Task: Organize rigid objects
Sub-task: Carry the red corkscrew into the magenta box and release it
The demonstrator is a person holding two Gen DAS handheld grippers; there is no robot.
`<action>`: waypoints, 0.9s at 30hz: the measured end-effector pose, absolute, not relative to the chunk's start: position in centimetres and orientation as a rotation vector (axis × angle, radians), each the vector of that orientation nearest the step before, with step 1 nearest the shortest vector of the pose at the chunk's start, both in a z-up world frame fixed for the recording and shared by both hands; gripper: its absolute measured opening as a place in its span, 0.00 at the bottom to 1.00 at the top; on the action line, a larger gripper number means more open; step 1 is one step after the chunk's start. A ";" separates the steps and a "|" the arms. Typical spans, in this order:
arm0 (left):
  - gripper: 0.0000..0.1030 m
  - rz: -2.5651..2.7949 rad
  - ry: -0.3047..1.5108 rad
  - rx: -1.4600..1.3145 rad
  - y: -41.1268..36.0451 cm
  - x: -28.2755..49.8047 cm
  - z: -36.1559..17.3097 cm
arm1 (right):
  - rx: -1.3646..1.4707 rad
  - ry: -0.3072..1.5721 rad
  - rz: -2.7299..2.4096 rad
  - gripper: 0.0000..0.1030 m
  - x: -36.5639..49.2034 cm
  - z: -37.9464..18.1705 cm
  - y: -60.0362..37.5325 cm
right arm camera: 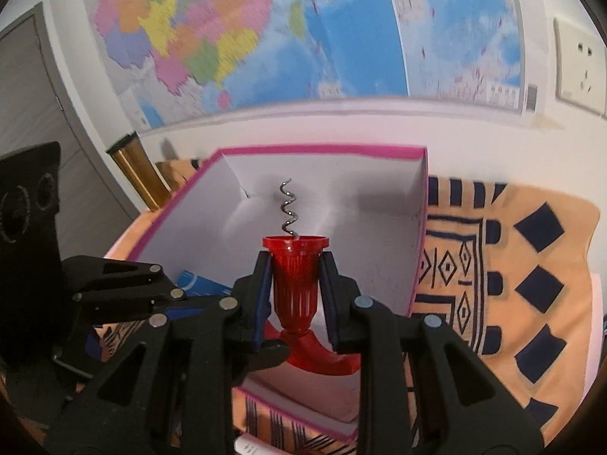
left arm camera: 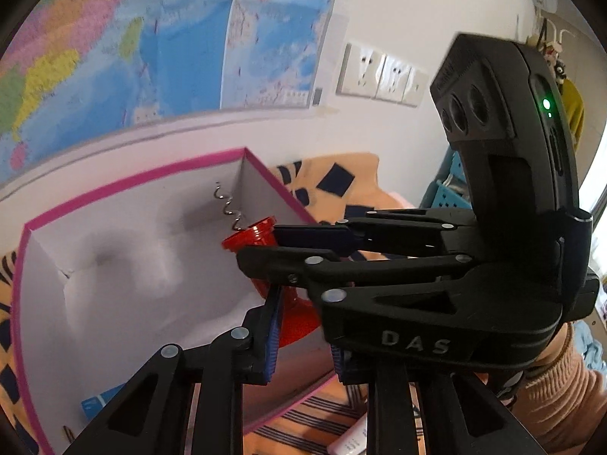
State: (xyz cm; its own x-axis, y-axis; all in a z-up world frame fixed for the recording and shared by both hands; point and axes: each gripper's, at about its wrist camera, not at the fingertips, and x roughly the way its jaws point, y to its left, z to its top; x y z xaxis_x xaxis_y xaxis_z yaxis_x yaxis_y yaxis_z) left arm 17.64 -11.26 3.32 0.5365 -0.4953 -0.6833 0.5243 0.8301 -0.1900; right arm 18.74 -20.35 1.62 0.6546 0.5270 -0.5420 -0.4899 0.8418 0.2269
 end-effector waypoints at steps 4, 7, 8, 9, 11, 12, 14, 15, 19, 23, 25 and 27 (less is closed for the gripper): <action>0.21 -0.590 0.842 0.038 -12.0 18.5 2.5 | 0.016 0.679 0.500 0.27 19.7 0.6 -19.8; 0.21 -0.557 0.864 0.014 -11.5 18.6 2.4 | -0.037 0.660 0.428 0.30 19.6 0.5 -19.6; 0.21 -0.541 0.855 0.014 -11.5 18.5 2.5 | -0.033 0.656 0.418 0.31 19.3 0.5 -19.8; 0.21 -0.537 0.841 0.015 -11.4 18.0 2.8 | -0.026 0.650 0.420 0.31 19.1 0.5 -20.0; 0.22 -0.520 0.805 0.019 -11.0 16.8 3.5 | -0.007 0.634 0.437 0.31 18.2 0.8 -20.8; 0.22 -0.513 0.787 0.024 -10.5 16.3 3.7 | -0.002 0.630 0.440 0.31 17.9 0.9 -21.1; 0.25 -0.503 0.751 0.027 -9.6 15.1 4.2 | 0.009 0.609 0.460 0.31 16.6 1.1 -21.8; 0.27 -0.509 0.726 0.027 -9.1 14.1 4.6 | 0.014 0.598 0.473 0.31 16.0 1.3 -22.1; 0.35 -0.514 0.665 0.036 -7.8 11.1 5.5 | 0.047 0.557 0.521 0.34 12.9 1.7 -23.2; 0.37 -0.538 0.648 0.051 -7.7 8.4 5.6 | 0.091 0.548 0.558 0.39 10.4 1.0 -24.3; 0.38 -0.550 0.660 0.055 -7.6 7.2 5.3 | 0.105 0.566 0.557 0.39 9.2 -0.1 -24.7; 0.38 -0.537 0.674 0.061 -7.7 6.3 4.5 | 0.108 0.589 0.546 0.39 8.7 -1.3 -25.0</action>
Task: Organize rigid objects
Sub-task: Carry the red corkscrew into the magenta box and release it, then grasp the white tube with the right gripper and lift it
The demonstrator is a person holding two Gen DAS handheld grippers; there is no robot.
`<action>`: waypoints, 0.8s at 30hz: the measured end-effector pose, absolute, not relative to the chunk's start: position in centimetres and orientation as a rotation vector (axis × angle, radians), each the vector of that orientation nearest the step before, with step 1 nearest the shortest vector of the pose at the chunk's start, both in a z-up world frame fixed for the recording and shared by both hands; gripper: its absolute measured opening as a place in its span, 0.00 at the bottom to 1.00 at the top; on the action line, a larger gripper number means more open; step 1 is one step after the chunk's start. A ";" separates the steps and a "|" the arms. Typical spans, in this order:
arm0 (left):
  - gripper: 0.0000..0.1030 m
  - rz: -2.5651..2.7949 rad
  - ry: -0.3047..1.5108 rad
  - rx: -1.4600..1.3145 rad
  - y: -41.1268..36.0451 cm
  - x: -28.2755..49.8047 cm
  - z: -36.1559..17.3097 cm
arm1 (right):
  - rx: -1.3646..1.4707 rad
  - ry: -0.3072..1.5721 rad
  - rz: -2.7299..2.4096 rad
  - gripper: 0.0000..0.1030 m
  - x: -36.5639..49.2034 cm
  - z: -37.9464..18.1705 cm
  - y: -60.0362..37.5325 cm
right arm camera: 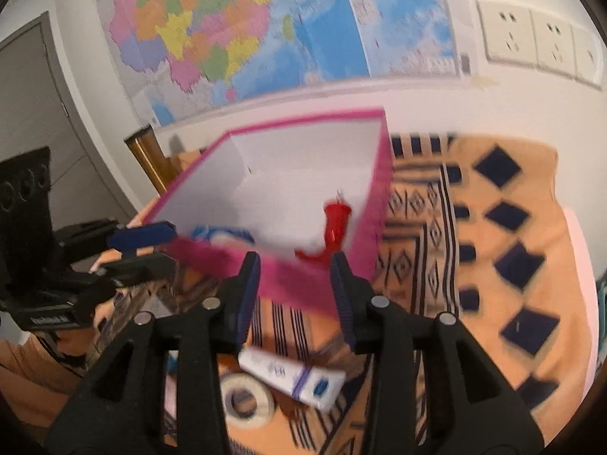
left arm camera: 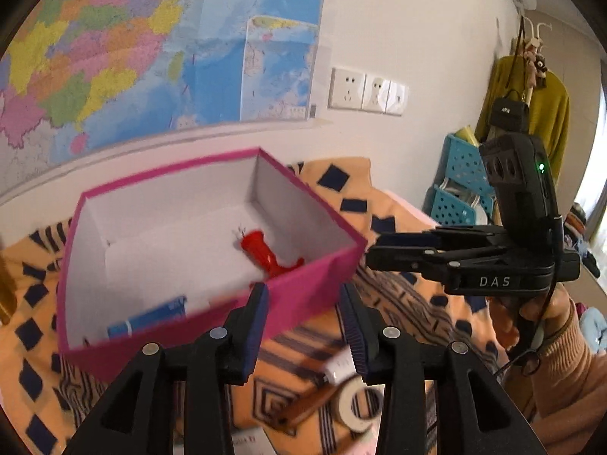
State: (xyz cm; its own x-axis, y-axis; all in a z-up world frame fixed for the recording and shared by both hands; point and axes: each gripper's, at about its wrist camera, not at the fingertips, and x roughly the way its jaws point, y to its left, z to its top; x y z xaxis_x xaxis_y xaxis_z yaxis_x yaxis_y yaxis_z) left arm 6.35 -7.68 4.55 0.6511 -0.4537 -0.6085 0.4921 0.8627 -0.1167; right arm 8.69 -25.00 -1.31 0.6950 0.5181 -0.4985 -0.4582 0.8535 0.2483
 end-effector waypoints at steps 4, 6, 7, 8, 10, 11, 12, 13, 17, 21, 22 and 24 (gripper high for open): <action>0.39 -0.534 0.739 0.049 -7.7 5.5 2.4 | 0.142 0.667 0.532 0.39 7.9 -4.6 -25.8; 0.39 -0.526 0.777 0.026 -7.5 5.4 1.2 | 0.146 0.705 0.504 0.40 7.7 -6.1 -26.0; 0.39 -0.528 0.796 0.012 -7.5 5.3 0.6 | 0.142 0.722 0.489 0.40 7.6 -6.8 -26.2; 0.39 -0.529 0.811 0.003 -7.5 5.2 0.1 | 0.150 0.741 0.476 0.40 7.6 -7.6 -26.5; 0.39 -0.525 0.839 -0.012 -7.6 5.0 -0.9 | 0.178 0.761 0.474 0.40 7.5 -8.3 -26.9; 0.39 -0.523 0.847 -0.017 -7.5 4.8 -1.2 | 0.194 0.768 0.472 0.40 7.3 -8.7 -27.2; 0.39 -0.522 0.857 -0.026 -7.5 4.6 -1.6 | 0.203 0.775 0.470 0.40 7.1 -9.1 -27.4; 0.39 -0.526 0.865 -0.032 -7.5 4.6 -1.9 | 0.207 0.778 0.470 0.40 7.0 -9.2 -27.5; 0.39 -0.535 0.892 -0.036 -7.9 4.4 -2.8 | 0.230 0.795 0.478 0.43 6.6 -10.0 -27.7; 0.39 -0.545 0.912 -0.033 -8.5 4.7 -3.5 | 0.250 0.810 0.487 0.44 6.7 -10.5 -27.6; 0.39 -0.547 0.916 -0.032 -8.7 4.8 -3.6 | 0.252 0.811 0.487 0.44 6.7 -10.6 -27.5; 0.39 -0.547 0.921 -0.032 -8.9 5.1 -3.8 | 0.261 0.812 0.491 0.46 6.9 -10.8 -27.5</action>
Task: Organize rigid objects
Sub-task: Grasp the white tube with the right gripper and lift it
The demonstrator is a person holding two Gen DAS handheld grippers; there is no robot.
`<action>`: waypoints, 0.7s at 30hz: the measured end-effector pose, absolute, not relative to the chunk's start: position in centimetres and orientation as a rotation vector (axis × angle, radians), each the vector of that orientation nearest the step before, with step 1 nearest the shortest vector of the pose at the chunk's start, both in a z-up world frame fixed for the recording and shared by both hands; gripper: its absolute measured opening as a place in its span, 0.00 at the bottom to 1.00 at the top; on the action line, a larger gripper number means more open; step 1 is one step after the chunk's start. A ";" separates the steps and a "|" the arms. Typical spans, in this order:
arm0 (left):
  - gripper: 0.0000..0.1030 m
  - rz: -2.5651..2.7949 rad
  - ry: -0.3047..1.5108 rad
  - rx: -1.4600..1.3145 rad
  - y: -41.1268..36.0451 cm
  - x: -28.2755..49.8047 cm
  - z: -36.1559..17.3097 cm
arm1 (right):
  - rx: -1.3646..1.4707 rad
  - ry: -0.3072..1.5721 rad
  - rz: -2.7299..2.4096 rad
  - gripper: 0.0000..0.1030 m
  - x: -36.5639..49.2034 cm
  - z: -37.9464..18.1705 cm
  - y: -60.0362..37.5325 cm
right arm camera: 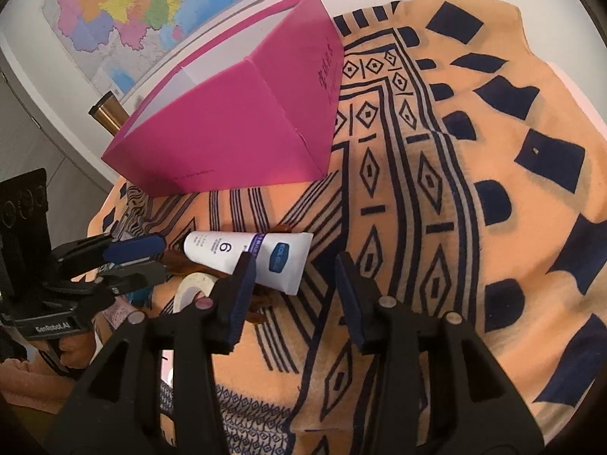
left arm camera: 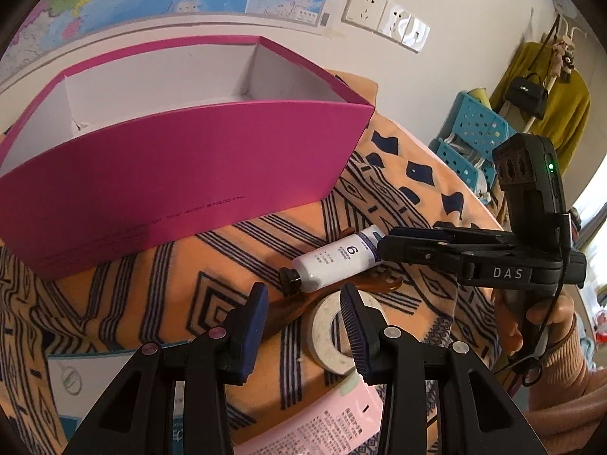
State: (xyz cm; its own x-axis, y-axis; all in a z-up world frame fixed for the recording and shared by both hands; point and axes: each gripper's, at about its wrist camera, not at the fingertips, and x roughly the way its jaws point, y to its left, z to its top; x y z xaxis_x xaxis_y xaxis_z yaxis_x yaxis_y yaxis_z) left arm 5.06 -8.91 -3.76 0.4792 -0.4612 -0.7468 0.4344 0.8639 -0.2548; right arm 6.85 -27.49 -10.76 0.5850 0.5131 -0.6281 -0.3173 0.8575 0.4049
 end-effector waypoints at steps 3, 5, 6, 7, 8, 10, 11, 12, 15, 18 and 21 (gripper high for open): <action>0.39 -0.540 0.935 -0.023 -9.3 5.4 -4.1 | 0.273 0.812 0.496 0.47 7.0 -10.9 -27.6; 0.37 -0.543 0.939 -0.023 -9.5 5.5 -4.2 | 0.284 0.813 0.507 0.47 7.2 -11.0 -27.6; 0.36 -0.546 0.939 -0.026 -9.6 5.6 -4.2 | 0.288 0.814 0.513 0.47 7.2 -11.0 -27.6; 0.36 -0.549 0.938 -0.028 -9.6 5.6 -4.1 | 0.290 0.814 0.518 0.47 7.3 -11.1 -27.5; 0.36 -0.550 0.937 -0.026 -9.7 5.6 -4.1 | 0.292 0.815 0.524 0.47 7.3 -11.1 -27.5; 0.35 -0.550 0.938 -0.022 -9.9 5.6 -4.2 | 0.291 0.815 0.532 0.47 7.3 -11.1 -27.3; 0.34 -0.553 0.940 -0.023 -9.9 5.6 -4.2 | 0.290 0.814 0.535 0.47 7.3 -11.2 -27.2; 0.34 -0.555 0.941 -0.022 -10.0 5.6 -4.2 | 0.290 0.815 0.539 0.47 7.3 -11.2 -27.2; 0.34 -0.562 0.943 -0.021 -10.2 5.6 -4.3 | 0.283 0.818 0.552 0.47 7.4 -11.3 -26.9; 0.34 -0.565 0.940 -0.008 -10.6 5.5 -4.4 | 0.267 0.814 0.561 0.42 7.3 -11.3 -26.4; 0.34 -0.557 0.945 -0.013 -10.6 5.7 -4.5 | 0.258 0.818 0.554 0.42 7.4 -11.4 -26.3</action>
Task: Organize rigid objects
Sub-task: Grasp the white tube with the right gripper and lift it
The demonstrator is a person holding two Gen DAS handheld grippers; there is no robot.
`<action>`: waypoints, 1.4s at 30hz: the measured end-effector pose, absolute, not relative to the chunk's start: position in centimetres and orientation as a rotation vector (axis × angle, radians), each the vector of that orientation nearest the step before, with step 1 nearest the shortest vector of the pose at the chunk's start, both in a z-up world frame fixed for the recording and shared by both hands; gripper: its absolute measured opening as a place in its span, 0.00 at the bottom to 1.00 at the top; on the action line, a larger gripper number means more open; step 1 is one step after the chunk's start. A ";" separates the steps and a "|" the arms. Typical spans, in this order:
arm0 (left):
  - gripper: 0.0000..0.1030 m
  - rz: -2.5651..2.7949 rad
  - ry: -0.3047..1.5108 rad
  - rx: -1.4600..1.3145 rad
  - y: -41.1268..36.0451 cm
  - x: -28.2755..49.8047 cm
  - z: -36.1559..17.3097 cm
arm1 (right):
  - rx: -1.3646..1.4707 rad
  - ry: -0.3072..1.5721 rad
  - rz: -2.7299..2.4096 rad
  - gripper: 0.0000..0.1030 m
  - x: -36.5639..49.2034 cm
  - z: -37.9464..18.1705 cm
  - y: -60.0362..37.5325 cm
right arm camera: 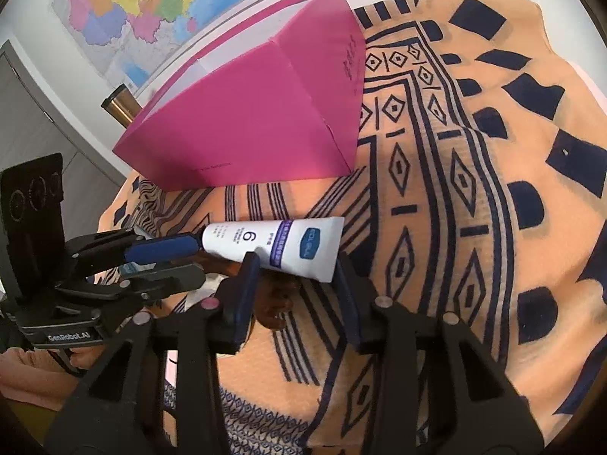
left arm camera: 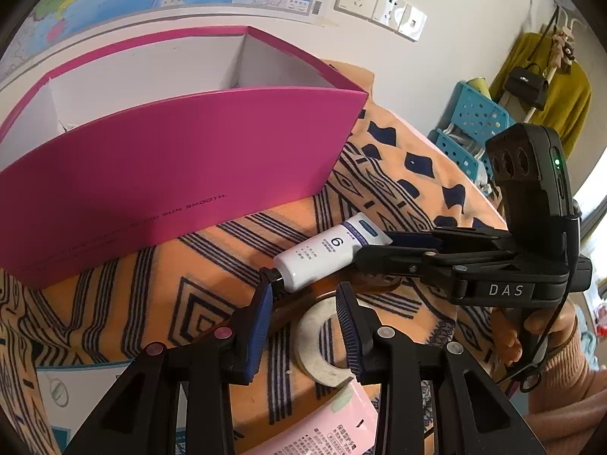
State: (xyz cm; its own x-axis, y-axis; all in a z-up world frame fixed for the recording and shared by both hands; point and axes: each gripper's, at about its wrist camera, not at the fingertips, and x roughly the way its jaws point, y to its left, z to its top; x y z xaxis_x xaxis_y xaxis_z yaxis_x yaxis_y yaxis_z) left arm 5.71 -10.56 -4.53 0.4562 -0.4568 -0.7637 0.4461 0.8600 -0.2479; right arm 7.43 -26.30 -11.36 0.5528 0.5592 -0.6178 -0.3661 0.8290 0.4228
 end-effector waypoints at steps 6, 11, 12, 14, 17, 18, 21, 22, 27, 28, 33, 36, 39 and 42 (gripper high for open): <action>0.34 -0.546 0.953 -0.033 -10.1 6.0 -4.7 | 0.278 0.812 0.521 0.43 7.7 -11.3 -27.7; 0.34 -0.546 0.952 -0.040 -10.2 6.3 -4.8 | 0.295 0.816 0.546 0.44 8.5 -11.0 -28.0; 0.34 -0.542 0.954 -0.039 -10.3 6.4 -4.8 | 0.294 0.822 0.554 0.44 8.8 -11.1 -27.8; 0.34 -0.544 0.961 -0.047 -10.4 6.5 -4.8 | 0.302 0.824 0.585 0.44 9.1 -11.1 -27.5; 0.34 -0.543 0.962 -0.045 -10.4 6.4 -4.8 | 0.289 0.825 0.596 0.43 9.2 -11.2 -26.9; 0.34 -0.545 0.962 -0.044 -10.4 6.5 -4.7 | 0.283 0.825 0.597 0.42 9.1 -11.1 -26.7; 0.34 -0.545 0.963 -0.042 -10.5 6.6 -4.8 | 0.262 0.824 0.604 0.40 8.8 -11.1 -26.0; 0.34 -0.540 0.969 -0.042 -10.5 6.7 -4.9 | 0.246 0.820 0.595 0.40 8.7 -11.0 -25.8; 0.34 -0.527 0.984 -0.057 -9.9 6.9 -5.2 | 0.257 0.833 0.552 0.40 9.2 -11.1 -27.3; 0.34 -0.525 0.984 -0.060 -9.8 6.9 -5.2 | 0.260 0.828 0.536 0.41 9.3 -10.9 -27.8; 0.34 -0.518 0.990 -0.068 -9.6 7.6 -5.1 | 0.240 0.794 0.525 0.41 10.1 -9.7 -28.2; 0.34 -0.512 1.001 -0.073 -10.0 8.1 -5.2 | 0.213 0.813 0.530 0.41 11.4 -9.9 -27.4; 0.34 -0.507 1.023 -0.084 -10.1 8.2 -5.5 | 0.188 0.844 0.531 0.41 12.8 -10.6 -26.6; 0.33 -0.508 1.030 -0.088 -10.4 8.2 -5.7 | 0.180 0.840 0.543 0.41 13.0 -10.5 -26.2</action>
State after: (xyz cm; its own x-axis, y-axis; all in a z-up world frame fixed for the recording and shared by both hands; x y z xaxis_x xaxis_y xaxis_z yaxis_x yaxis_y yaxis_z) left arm 8.18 -10.39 -5.74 0.4106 -0.4435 -0.7967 0.3626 0.8811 -0.3037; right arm 13.04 -26.20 -10.55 0.5418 0.5232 -0.6578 -0.3846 0.8502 0.3595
